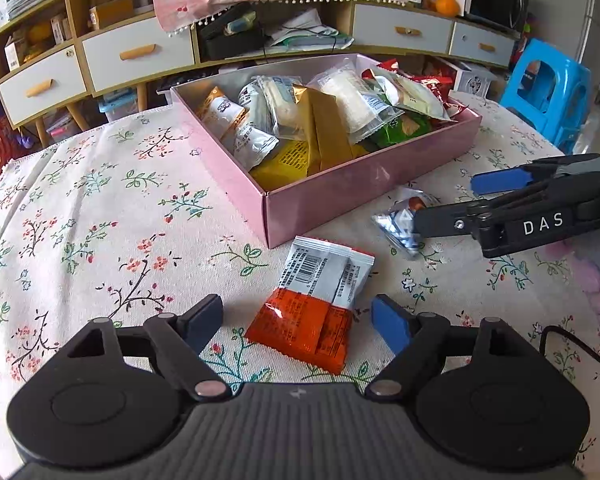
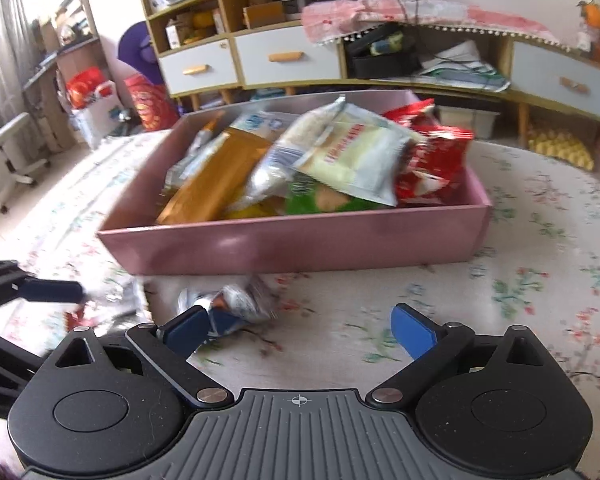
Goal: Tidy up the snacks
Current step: 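Grasp the orange-and-white bar with the left tool while the right tool grasps the silver wrapper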
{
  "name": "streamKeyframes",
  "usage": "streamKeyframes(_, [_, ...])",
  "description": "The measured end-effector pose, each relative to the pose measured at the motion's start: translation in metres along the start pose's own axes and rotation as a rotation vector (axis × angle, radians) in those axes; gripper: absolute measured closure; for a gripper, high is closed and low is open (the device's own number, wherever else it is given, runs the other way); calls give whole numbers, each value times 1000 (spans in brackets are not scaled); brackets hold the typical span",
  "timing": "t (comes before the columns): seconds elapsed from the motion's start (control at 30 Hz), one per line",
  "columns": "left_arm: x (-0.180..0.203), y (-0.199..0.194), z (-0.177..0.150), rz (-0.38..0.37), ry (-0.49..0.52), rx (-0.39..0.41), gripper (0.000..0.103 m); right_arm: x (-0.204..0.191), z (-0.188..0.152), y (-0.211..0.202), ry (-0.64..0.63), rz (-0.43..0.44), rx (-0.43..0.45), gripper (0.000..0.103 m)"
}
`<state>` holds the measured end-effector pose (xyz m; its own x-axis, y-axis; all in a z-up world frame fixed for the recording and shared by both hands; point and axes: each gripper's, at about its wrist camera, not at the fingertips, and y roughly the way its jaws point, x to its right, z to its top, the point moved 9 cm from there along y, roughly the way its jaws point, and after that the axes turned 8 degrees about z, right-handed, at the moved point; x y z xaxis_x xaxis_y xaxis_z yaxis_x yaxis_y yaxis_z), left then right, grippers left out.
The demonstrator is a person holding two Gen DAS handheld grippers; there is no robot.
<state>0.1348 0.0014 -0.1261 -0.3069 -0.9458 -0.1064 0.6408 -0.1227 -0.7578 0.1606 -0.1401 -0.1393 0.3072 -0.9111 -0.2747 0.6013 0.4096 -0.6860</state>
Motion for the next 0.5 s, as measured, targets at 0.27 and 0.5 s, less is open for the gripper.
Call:
streamKeyframes(0.27, [1, 0, 3, 4, -1, 7, 33, -21, 4, 9, 1, 34, 8, 6])
streamKeyframes(0.5, [3, -3, 4, -7, 4, 12, 52, -37, -1, 12, -171, -30, 17, 57])
